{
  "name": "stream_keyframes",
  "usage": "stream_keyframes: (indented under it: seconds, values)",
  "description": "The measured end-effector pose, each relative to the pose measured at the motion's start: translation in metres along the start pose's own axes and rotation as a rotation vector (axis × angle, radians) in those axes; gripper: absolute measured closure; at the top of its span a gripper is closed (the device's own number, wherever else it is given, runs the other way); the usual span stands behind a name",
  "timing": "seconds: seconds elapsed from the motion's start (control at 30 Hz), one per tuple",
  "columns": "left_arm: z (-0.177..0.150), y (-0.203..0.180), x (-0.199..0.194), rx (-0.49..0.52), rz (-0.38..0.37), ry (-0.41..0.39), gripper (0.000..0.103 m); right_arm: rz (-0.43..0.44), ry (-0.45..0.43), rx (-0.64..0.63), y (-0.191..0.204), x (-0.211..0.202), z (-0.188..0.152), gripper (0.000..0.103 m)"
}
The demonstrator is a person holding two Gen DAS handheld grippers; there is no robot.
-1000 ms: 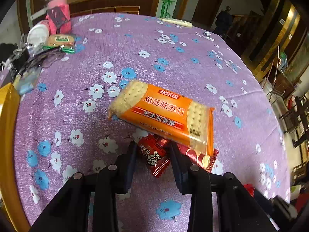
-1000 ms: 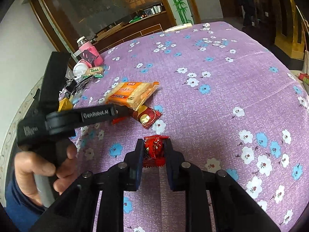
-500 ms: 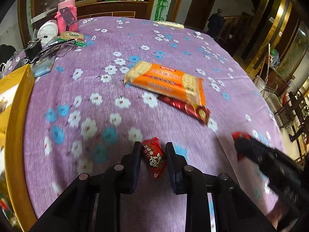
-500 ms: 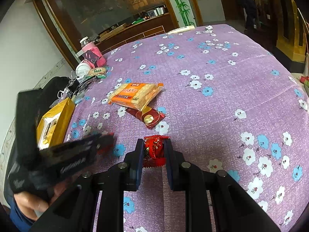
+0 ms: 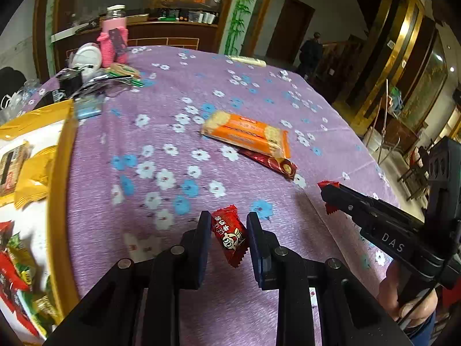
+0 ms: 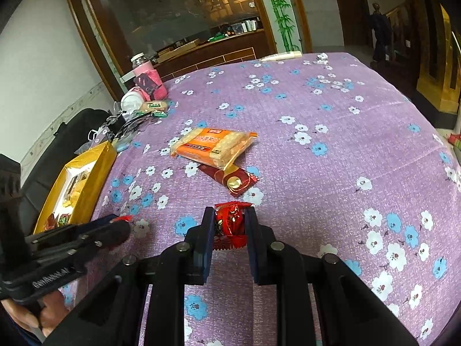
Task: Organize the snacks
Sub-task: 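Carry both red candies over the white box with both tools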
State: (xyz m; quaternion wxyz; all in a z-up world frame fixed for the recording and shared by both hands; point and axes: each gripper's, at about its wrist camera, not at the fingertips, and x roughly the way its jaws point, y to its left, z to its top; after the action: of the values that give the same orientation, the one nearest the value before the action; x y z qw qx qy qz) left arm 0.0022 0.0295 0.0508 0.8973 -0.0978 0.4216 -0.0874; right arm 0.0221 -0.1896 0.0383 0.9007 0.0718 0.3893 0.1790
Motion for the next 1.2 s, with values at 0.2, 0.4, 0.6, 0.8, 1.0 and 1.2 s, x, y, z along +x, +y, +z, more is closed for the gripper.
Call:
stream_keyframes:
  seconds: [0.2, 0.4, 0.6, 0.8, 1.0, 1.2]
  values:
    - [-0.001, 0.026, -0.022, -0.045, 0.004, -0.045, 0.078, 0.005, -0.014, -0.024, 0.006, -0.001, 0.0, 0.084]
    - [-0.002, 0.058, -0.045, -0.091, 0.041, -0.109, 0.078, 0.053, 0.003, -0.02, 0.024, -0.001, -0.002, 0.084]
    - [-0.006, 0.102, -0.059, -0.165, 0.09, -0.143, 0.078, 0.128, 0.026, -0.104, 0.076, -0.003, -0.009, 0.083]
    - [-0.013, 0.145, -0.073, -0.234, 0.142, -0.178, 0.077, 0.226, 0.075, -0.185, 0.132, 0.003, -0.013, 0.083]
    - [-0.023, 0.183, -0.085, -0.3, 0.187, -0.198, 0.077, 0.292, 0.117, -0.269, 0.185, 0.011, -0.015, 0.083]
    - [-0.032, 0.212, -0.091, -0.338, 0.249, -0.204, 0.077, 0.324, 0.149, -0.36, 0.236, 0.024, -0.022, 0.083]
